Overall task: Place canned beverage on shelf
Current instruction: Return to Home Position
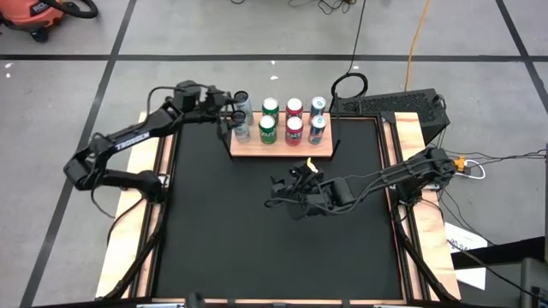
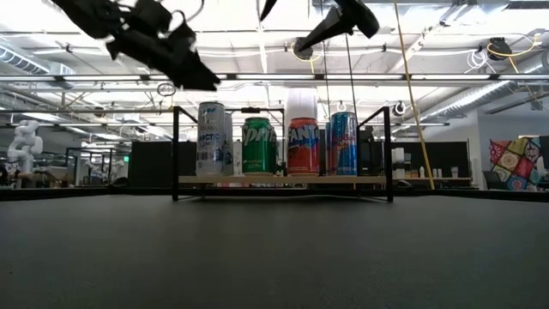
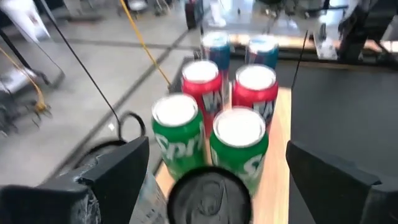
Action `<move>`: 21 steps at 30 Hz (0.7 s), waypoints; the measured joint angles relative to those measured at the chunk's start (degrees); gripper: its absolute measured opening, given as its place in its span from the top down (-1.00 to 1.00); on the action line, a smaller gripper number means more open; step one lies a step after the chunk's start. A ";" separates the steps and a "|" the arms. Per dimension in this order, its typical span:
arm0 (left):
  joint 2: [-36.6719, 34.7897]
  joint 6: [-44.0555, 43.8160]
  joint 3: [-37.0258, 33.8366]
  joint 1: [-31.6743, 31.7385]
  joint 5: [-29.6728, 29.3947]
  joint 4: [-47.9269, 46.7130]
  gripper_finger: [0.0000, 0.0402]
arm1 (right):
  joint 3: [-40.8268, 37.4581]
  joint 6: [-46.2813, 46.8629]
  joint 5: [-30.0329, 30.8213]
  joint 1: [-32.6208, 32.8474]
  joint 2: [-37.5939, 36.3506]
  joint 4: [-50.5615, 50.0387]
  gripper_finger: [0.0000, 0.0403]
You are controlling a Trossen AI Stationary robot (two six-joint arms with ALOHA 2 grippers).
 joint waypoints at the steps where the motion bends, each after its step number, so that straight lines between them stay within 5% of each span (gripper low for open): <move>1: -1.40 0.00 0.00 0.00 -0.31 -0.02 -0.86 | -0.02 -0.64 -0.04 0.00 -0.12 0.61 -0.56; 7: -10.82 -4.65 0.00 -0.18 -0.09 -0.21 -0.86 | -0.04 -12.40 -0.56 0.11 -2.78 9.01 -0.56; 12: -17.80 -14.98 0.00 -3.05 4.50 -0.39 -0.69 | -0.04 -26.36 -7.28 0.10 -6.54 16.24 -0.46; 16: -20.49 -21.88 0.02 -9.50 7.36 -0.72 -0.32 | -0.04 -35.72 -12.77 -0.06 -8.99 20.03 -0.07; 21: -20.79 -27.02 0.02 -19.30 6.20 0.61 0.30 | -0.04 -48.33 -21.14 -1.87 -9.63 22.38 0.74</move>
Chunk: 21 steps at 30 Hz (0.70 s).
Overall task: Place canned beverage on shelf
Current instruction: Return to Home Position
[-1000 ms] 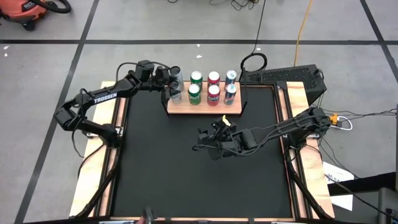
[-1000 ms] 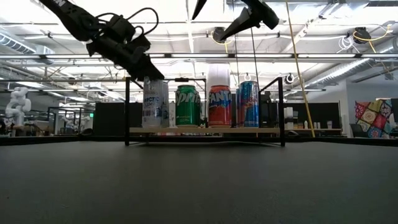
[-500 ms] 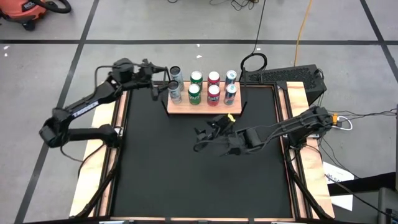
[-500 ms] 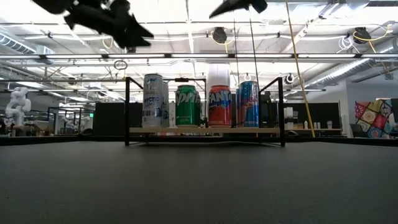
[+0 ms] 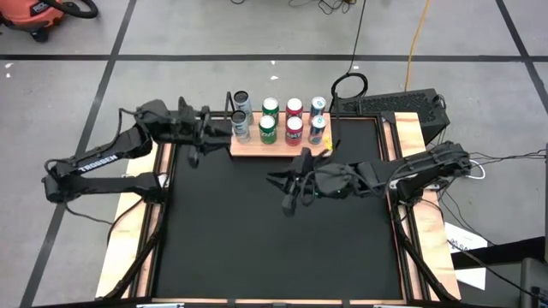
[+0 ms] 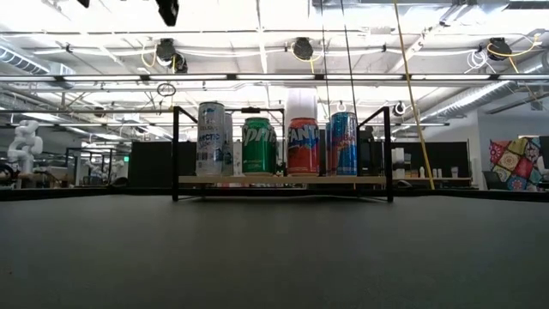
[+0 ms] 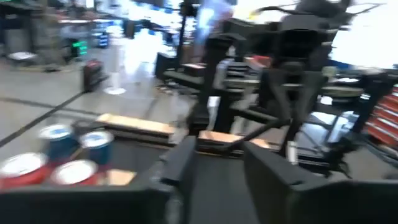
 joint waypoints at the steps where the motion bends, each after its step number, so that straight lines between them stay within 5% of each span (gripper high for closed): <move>1: 0.34 -0.01 0.00 -2.11 -0.73 0.85 0.43 | 0.00 -2.20 -2.55 -0.79 0.02 0.17 0.87; 6: 3.74 -1.56 -0.02 -11.45 -10.86 9.67 0.94 | 0.00 -7.30 -14.29 -5.54 -0.63 -0.42 0.96; 10: 8.34 -2.82 -0.02 -16.66 -17.39 18.23 0.95 | 0.00 -11.41 -20.90 -8.17 -3.59 -2.72 0.99; 15: 12.20 -1.58 -0.04 -20.01 -20.10 17.32 0.99 | -0.74 -15.27 -25.72 -10.50 -11.39 -9.53 1.00; 21: 12.09 0.35 -1.33 -25.76 -24.91 15.43 1.00 | -14.74 -15.06 -25.66 -11.61 -26.84 -4.88 1.00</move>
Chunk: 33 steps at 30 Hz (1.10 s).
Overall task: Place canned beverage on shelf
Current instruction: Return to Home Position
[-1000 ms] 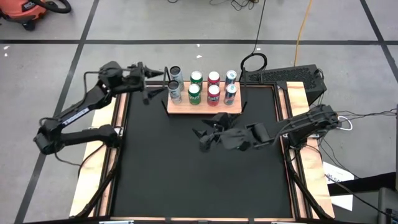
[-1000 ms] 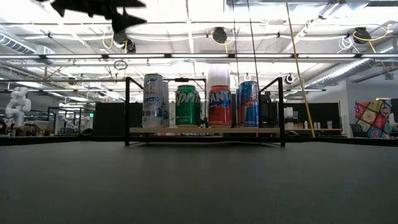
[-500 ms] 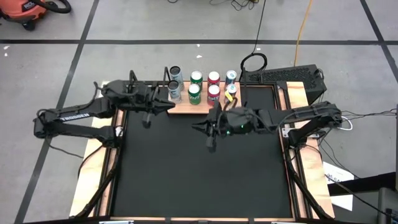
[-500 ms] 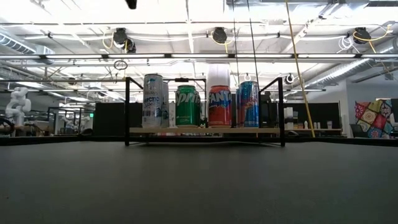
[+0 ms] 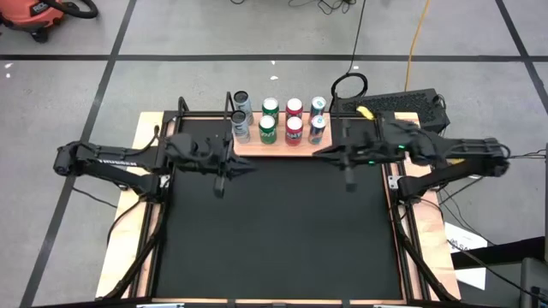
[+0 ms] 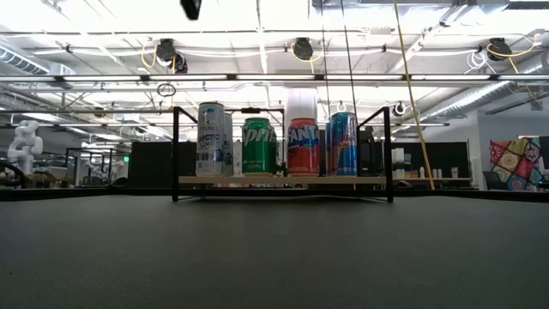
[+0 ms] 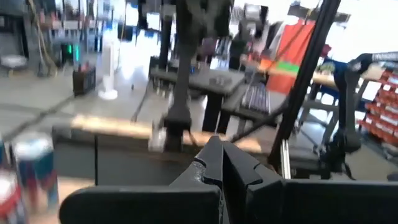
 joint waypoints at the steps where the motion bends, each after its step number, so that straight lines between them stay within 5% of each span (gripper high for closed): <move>1: -0.39 -0.33 -1.51 -1.08 -1.35 -0.27 1.00 | -3.88 0.82 0.03 0.00 -2.90 2.93 1.00; 7: -4.67 -4.64 -11.00 -4.62 -8.58 3.33 1.00 | -26.26 4.91 0.79 0.00 -14.68 23.82 1.00; 11: -12.65 -3.09 -11.56 -3.27 -7.21 -4.66 1.00 | -32.98 4.34 3.18 0.00 -16.12 24.35 1.00; 17: -28.17 -0.09 -11.54 -1.99 -4.48 -22.01 1.00 | -34.07 -2.87 3.15 -0.04 -19.02 24.11 1.00; 22: -38.20 -0.39 -18.34 -1.99 -6.70 -19.86 1.00 | -34.11 -10.05 3.15 -0.04 -24.02 20.92 1.00; 27: -44.98 -2.83 -26.61 -1.97 -14.56 -20.98 1.00 | -34.11 -7.61 3.78 -0.04 -28.19 13.29 1.00; 29: -46.04 -2.05 -28.05 -1.97 -17.07 -23.12 1.00 | -34.11 -5.69 8.30 -0.02 -28.83 10.40 1.00; 33: -46.23 -2.89 -28.18 -1.97 -14.07 -23.63 1.00 | -34.11 2.01 13.43 -0.09 -29.45 3.99 1.00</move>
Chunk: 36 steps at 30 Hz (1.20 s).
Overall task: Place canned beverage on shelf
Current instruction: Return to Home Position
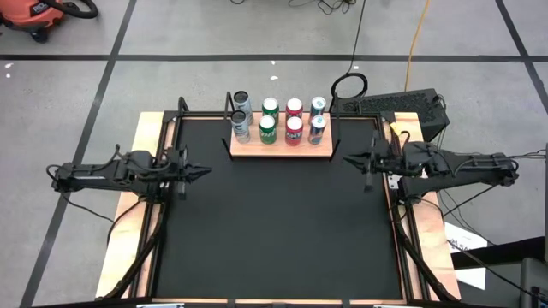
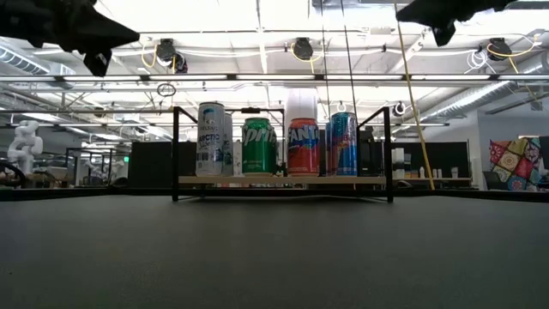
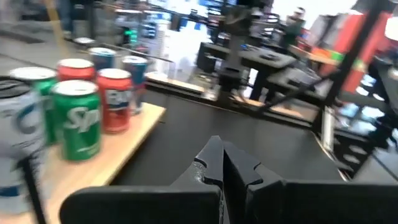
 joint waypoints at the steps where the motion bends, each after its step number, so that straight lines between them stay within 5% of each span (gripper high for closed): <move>1: 0.00 1.04 0.00 0.00 1.44 0.03 1.00 | -0.01 -1.95 -0.86 0.11 -0.08 -1.17 1.00; 6: -2.62 9.72 0.02 -0.50 6.75 -0.71 1.00 | -0.49 -7.23 -5.78 1.03 -0.11 -0.11 1.00; 14: -14.80 10.16 0.05 -0.63 4.48 -11.28 1.00 | -11.14 -5.36 -5.79 1.31 -4.28 12.55 1.00; 21: -14.69 10.27 -0.90 -0.63 3.30 -11.82 1.00 | -14.34 -5.57 -5.79 1.25 -11.74 11.74 1.00; 29: -14.73 10.05 -8.48 -0.63 3.29 2.17 1.00 | -21.26 -0.72 -5.71 1.31 -21.52 13.07 1.00; 36: -14.73 10.05 -12.81 -0.63 2.83 9.09 1.00 | -28.51 1.53 -5.75 1.31 -22.19 20.58 1.00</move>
